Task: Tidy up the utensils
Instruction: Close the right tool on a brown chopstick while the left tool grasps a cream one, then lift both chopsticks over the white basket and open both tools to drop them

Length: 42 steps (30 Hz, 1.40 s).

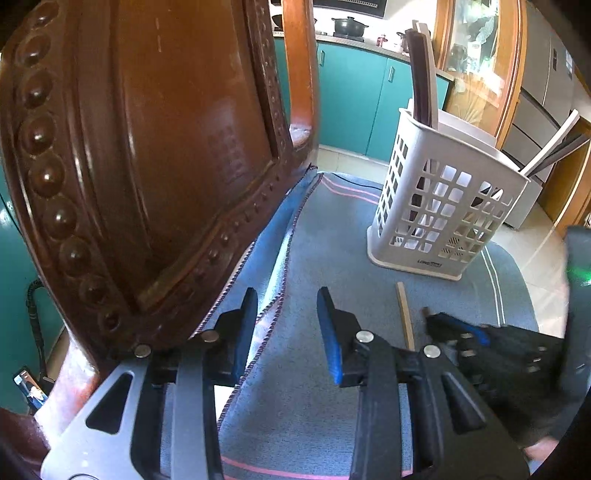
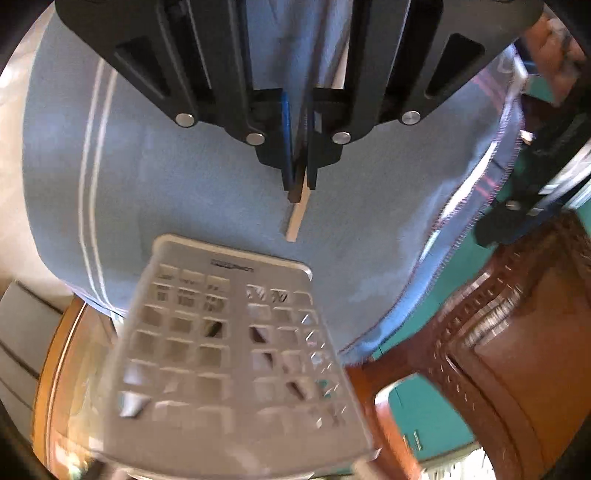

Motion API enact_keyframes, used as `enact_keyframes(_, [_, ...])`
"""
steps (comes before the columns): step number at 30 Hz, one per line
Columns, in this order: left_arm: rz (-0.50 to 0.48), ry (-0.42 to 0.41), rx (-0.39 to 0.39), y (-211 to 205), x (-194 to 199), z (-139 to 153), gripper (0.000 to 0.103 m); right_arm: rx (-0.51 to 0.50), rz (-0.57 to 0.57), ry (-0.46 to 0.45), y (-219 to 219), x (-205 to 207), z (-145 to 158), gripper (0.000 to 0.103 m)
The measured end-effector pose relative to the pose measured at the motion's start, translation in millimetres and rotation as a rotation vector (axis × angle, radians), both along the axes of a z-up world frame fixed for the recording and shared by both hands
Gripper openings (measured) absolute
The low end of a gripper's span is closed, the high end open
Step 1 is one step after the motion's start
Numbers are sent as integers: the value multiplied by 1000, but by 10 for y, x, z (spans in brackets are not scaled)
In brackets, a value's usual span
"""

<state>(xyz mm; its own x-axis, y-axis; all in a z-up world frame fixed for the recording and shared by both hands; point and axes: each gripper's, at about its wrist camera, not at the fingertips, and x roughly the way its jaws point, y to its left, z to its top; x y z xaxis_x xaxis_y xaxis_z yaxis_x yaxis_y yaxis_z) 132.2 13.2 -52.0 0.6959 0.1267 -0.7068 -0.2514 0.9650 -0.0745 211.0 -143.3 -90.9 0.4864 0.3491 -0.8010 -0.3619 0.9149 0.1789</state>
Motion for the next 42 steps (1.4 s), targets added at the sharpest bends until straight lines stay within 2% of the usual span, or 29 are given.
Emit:
enact_keyframes(3, [-13, 10, 3, -50, 41, -37, 37, -6, -45, 1, -157, 30, 72, 7])
enact_keyframes(7, [-61, 36, -7, -162, 132, -110, 39, -26, -65, 35, -303, 173, 4, 10])
enact_keyframes(9, [-104, 59, -33, -240, 195, -162, 40, -45, -48, 52, -292, 188, -48, 24])
enact_keyframes(11, [-129, 81, -29, -340, 271, -218, 40, -104, -16, 73, -198, 165, -117, 32])
enact_keyframes(13, [-154, 95, -21, -425, 334, -249, 40, -147, -6, 54, -181, 18, -189, 30])
enact_keyframes(14, [-165, 103, -24, -456, 363, -261, 40, -167, -6, 49, -172, 10, -182, 15])
enact_keyframes(15, [-185, 115, -32, -509, 410, -291, 40, -165, -10, 58, -182, 16, -189, 10])
enact_keyframes(17, [-213, 136, -36, -604, 485, -327, 40, -136, -34, 79, -207, 114, -205, 8])
enact_keyframes(22, [-283, 180, -7, -897, 719, -420, 41, -93, -132, 60, -539, 205, -144, 7])
enact_keyframes(25, [-276, 231, 28, -1032, 882, -533, 42, -98, -142, 71, -585, 225, -174, 7])
enact_keyframes(28, [-253, 232, 28, -1065, 946, -538, 41, -132, -118, 82, -557, 219, -248, 14])
enact_keyframes(29, [-250, 232, 26, -1070, 963, -542, 37, -142, -110, 79, -651, 135, -235, 17])
enact_keyframes(30, [-249, 229, 29, -1066, 972, -541, 32, -156, -102, 68, -638, 98, -247, 17])
enact_keyframes(31, [-250, 224, 32, -1102, 970, -541, 21, -167, -98, 61, -634, 65, -256, 17])
enact_keyframes(32, [-249, 219, 30, -1102, 981, -542, 11, -170, -95, 56, -620, 60, -264, 12])
enact_keyframes(33, [-245, 212, 25, -1100, 989, -548, 9, -160, -95, 59, -663, 26, -240, 7])
enact_keyframes(36, [-227, 184, 2, -1006, 998, -472, 7, -90, -82, 54, -679, -33, -198, 6])
enact_keyframes(38, [-224, 138, 7, -987, 929, -354, 7, -50, -74, 15, -704, -57, -29, 6])
enact_keyframes(42, [-235, -15, -4, -866, 618, 194, 7, 63, -47, -84, -856, -238, 494, 7])
